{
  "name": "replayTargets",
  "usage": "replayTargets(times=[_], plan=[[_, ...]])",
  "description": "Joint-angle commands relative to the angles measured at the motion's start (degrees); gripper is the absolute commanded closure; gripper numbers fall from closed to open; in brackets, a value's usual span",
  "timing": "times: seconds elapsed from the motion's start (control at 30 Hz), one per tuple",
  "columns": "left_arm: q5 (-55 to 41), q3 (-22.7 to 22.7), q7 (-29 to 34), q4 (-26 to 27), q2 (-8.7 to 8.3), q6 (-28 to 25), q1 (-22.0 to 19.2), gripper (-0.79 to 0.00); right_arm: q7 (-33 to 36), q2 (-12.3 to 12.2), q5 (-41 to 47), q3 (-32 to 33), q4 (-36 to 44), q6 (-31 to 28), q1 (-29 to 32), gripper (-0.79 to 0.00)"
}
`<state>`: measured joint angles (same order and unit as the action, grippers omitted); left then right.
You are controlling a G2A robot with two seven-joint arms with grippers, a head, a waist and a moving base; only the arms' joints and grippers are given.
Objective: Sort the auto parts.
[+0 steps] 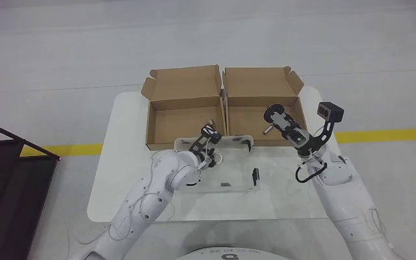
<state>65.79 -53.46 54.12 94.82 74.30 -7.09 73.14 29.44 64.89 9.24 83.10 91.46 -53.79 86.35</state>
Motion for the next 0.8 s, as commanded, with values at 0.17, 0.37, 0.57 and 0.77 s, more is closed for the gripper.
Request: replayTargets(times=[0.17,0.37,0.57,0.77], plan=[[-15.1,-11.5,4.7,6.5,-1.95,-4.7,4.3,0.000,0.0,0.0,0.0,0.0,0.0,0.0,0.0,-0.332],[-33.5,-19.4,8.8,6.2,-2.99,-8.1,5.2,0.000,0.0,0.0,0.0,0.0,0.0,0.0,0.0,-0.437],[-54.9,-23.2,15.6,1.1,-3.50,-8.5,2.6,0.000,0.0,0.0,0.0,0.0,0.0,0.0,0.0,-0.622],[-68.1,-24.0,20.3,-3.9,-3.87,-7.1,0.4,0.000,0.0,0.0,0.0,0.0,0.0,0.0,0.0,-0.570]])
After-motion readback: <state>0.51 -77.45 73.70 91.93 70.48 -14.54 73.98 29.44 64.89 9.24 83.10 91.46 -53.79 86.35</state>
